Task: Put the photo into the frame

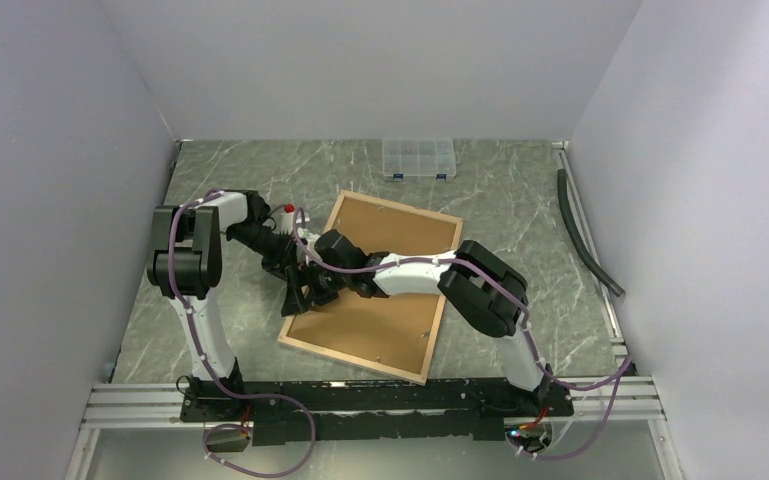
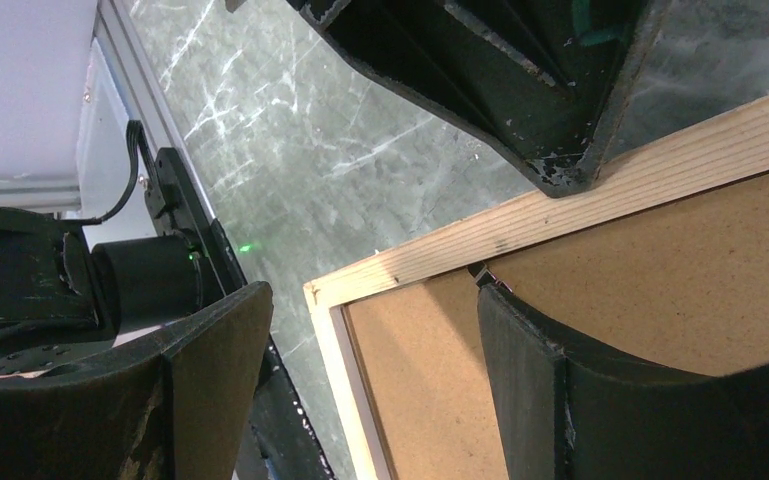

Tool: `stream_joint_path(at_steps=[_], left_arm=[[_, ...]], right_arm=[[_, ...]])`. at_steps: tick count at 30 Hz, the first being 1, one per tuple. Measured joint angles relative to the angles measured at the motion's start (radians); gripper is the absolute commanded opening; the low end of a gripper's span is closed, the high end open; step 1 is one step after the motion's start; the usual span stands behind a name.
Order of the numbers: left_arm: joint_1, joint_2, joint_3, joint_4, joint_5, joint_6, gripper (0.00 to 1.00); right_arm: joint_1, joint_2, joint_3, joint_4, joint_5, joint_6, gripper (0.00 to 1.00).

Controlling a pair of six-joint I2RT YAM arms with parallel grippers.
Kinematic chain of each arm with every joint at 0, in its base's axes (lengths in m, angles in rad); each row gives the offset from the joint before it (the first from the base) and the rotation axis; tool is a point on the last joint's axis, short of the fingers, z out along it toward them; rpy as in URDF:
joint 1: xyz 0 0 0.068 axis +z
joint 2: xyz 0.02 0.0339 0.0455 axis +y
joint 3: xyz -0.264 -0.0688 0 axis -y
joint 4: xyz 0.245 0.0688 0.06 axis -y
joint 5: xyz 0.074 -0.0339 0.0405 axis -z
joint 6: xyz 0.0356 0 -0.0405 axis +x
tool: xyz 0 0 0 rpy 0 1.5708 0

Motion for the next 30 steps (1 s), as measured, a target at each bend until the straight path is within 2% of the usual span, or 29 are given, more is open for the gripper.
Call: stream_joint_path(at_steps=[30], left_arm=[[-0.001,0.000,0.006,-0.013,-0.004,0.005,0.11]], right_arm=[[0.008,0.002,-0.021,0.076,0.095,0.015,0.79]])
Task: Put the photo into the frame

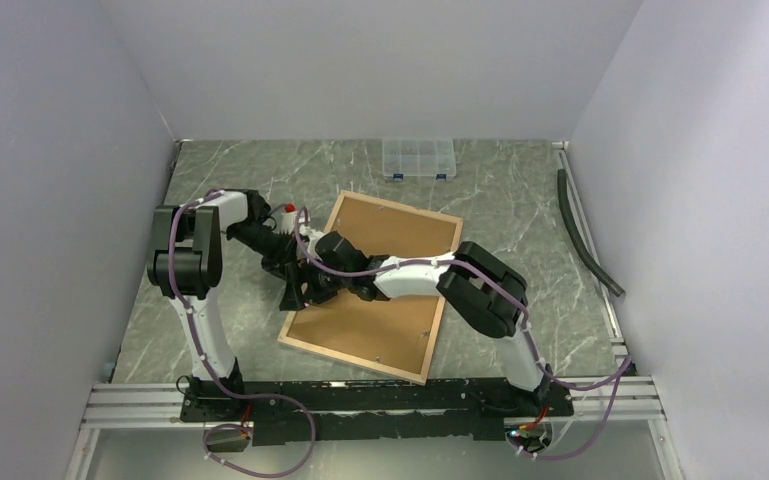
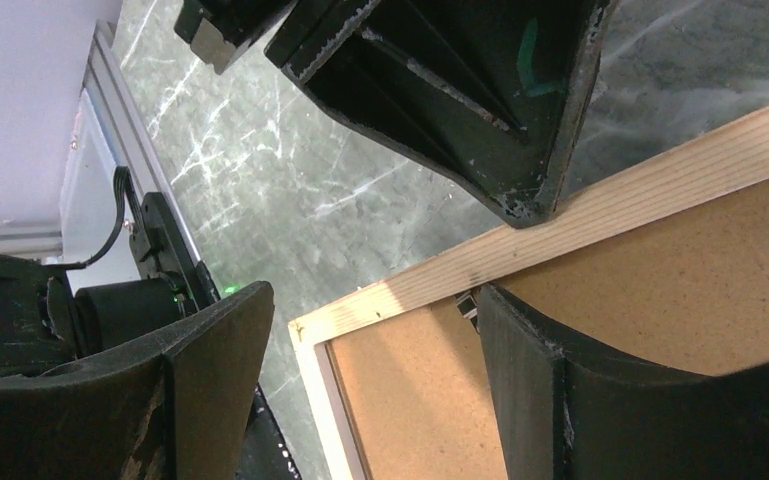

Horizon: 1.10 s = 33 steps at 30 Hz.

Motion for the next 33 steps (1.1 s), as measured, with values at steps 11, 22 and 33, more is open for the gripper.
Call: stream_joint_path(at_steps=[11,22,33], left_arm=[[-0.003,0.000,0.022,-0.025,-0.022,0.014,0.11],[-0.003,0.000,0.031,-0.026,-0.022,0.014,0.11],[0.088,-0.010,0.091,-0.080,-0.051,0.078,0.14]], right_arm=[[0.008,-0.093,-0.086,-0.021,0.021,-0.045,0.79],[0.032,-0.063,-0.032,-0.066,-0.032,-0.095,0.88],[-0.199,-0.476,-0.289,-0.167,0.160,-0.023,1.00]])
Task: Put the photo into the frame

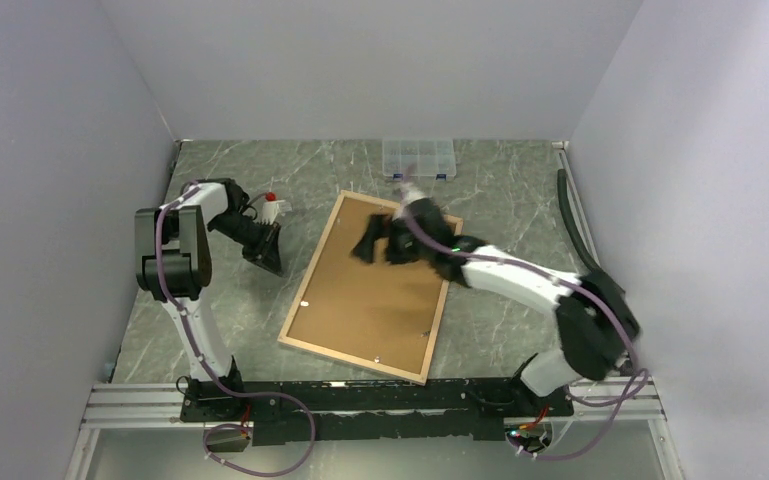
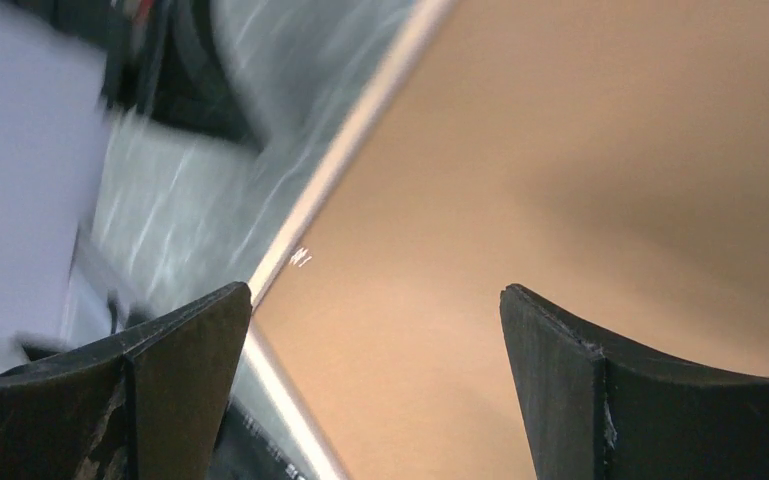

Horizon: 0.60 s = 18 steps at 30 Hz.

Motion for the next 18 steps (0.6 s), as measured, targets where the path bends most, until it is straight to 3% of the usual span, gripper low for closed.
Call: stream_joint_path(at_steps=[4,8,13,18], left_arm=[[0.016,-0.044,-0.051,0.014,-0.066,0.043,0.14],[-0.051,-0.095,-0.163,0.047,-0.143,0.073,0.13],[-0.145,-0.129,-0.271,0.069,-0.210,0.083,0.13],[-0.195,-0.185,-0.317,0.090,-0.244,0.090,0.13]], right_arm=[[-0.270,-0.245,-0.131,-0.094,0.124,0.050,1.00],[-0.468,-0.350,-0.245,-0.197,0.204,0.061,1.00],[-0.558,-0.294,-0.280,-0.258,0.191,0.056,1.00],[-0.571,-0.153,-0.280,-0.224,0.105,0.057,1.00]])
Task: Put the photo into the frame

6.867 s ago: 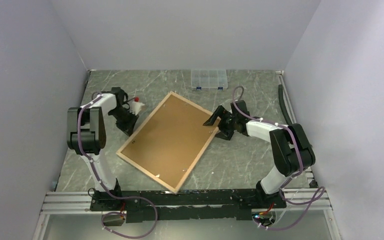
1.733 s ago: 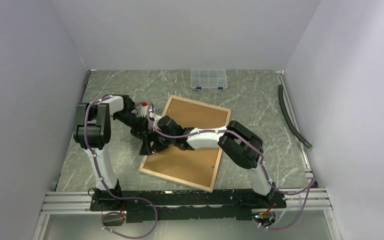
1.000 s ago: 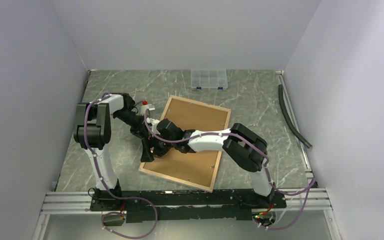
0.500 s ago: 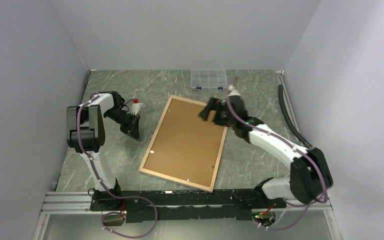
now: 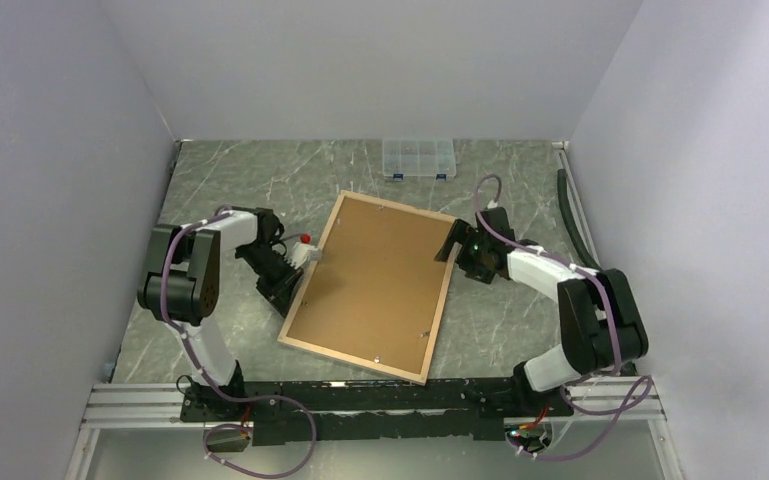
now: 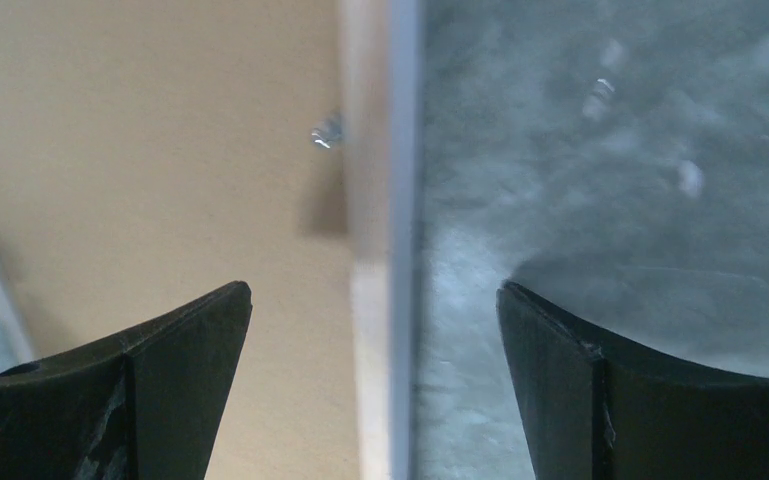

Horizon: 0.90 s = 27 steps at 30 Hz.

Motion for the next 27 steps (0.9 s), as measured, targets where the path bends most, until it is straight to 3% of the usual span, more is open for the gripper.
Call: stream_joint_path(at_steps=[5,13,19,24,27], left_arm=[[-0.069,-0.016,-0.014,0.008,-0.024,0.005,0.13],[-0.212,-0.004,-0.014,-0.036,-0.065,0.001,0.13],[-0.286,0.043,0.003,-0.087,-0.029,-0.033,0.14],[-0.264,0.054,0.073,-0.103,0.044,-0.031,0.17],[-0.157,0.047,0.145,-0.126,0.085,-0.003,0.18]], right_arm=[[0.019,0.132,0.100,0.063,-0.104,0.000,1.00],[0.117,0.362,0.366,0.035,-0.071,-0.046,1.00],[0.142,0.410,0.468,-0.008,-0.055,-0.070,1.00],[0.124,0.385,0.499,-0.067,-0.037,-0.077,1.00],[0.124,0.334,0.499,-0.095,-0.017,-0.079,1.00]])
